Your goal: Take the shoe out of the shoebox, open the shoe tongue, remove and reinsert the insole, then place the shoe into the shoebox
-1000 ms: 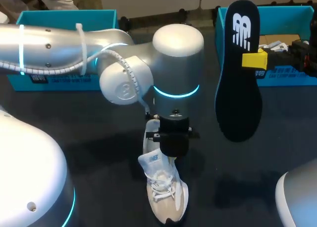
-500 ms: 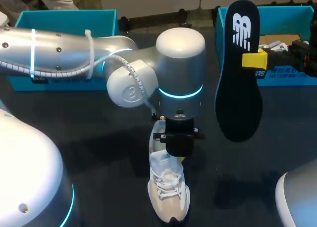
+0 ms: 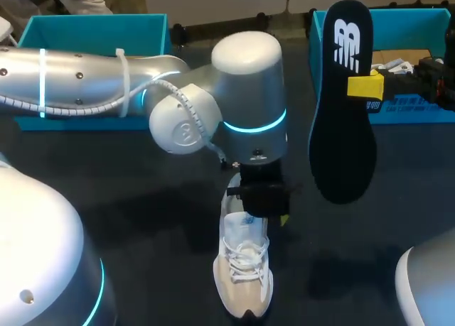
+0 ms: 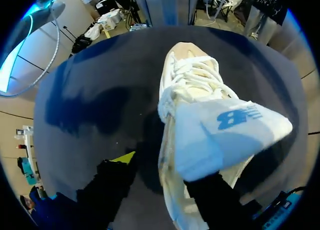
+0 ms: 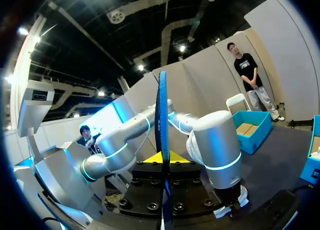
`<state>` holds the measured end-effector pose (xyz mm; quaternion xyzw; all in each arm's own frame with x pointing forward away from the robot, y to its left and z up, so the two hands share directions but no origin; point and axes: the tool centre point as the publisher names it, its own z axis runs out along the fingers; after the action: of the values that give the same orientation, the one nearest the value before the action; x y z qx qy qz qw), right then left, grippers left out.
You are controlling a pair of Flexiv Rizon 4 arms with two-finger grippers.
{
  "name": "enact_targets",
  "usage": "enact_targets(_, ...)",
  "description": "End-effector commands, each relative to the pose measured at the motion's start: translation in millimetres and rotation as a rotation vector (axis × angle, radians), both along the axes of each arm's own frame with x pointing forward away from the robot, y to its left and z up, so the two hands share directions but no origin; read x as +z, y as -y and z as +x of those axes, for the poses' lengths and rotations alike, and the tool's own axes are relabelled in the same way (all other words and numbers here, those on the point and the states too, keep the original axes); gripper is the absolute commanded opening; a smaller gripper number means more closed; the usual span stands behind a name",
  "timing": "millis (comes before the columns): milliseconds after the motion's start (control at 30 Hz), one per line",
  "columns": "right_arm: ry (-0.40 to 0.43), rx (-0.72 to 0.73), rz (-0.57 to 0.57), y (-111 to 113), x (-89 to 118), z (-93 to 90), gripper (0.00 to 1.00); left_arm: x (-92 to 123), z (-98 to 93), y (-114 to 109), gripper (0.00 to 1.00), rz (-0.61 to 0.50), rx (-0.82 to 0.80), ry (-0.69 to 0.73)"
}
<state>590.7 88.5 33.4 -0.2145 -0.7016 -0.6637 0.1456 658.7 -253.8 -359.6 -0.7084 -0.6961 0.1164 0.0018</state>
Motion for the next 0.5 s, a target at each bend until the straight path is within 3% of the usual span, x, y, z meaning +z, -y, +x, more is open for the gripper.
enact_targets(33, 0.000, 0.004, -0.001, -2, 0, 3.0, 0.00, 24, 3.5, -15, 1.00, -0.097, 0.015, -0.003)
enact_targets(233, 0.000, 0.004, -0.001, -2, 0, 3.0, 0.00, 68, 12.2, -16, 1.00, -0.275, 0.047, -0.026)
enact_targets(333, 0.000, 0.004, -0.001, -2, 0, 3.0, 0.00, 93, 17.0, -19, 1.00, -0.461, 0.068, 0.003)
enact_targets(400, 0.000, 0.004, -0.001, -2, 0, 3.0, 0.00, 97, 17.7, -19, 1.00, -0.495, 0.073, 0.009)
enact_targets(433, 0.000, 0.004, -0.001, -2, 0, 3.0, 0.00, 110, 21.7, -21, 1.00, -0.606, 0.091, 0.006)
enact_targets(500, 0.000, 0.004, -0.001, -2, 0, 3.0, 0.00, 122, 28.0, -24, 1.00, -0.713, 0.126, 0.004)
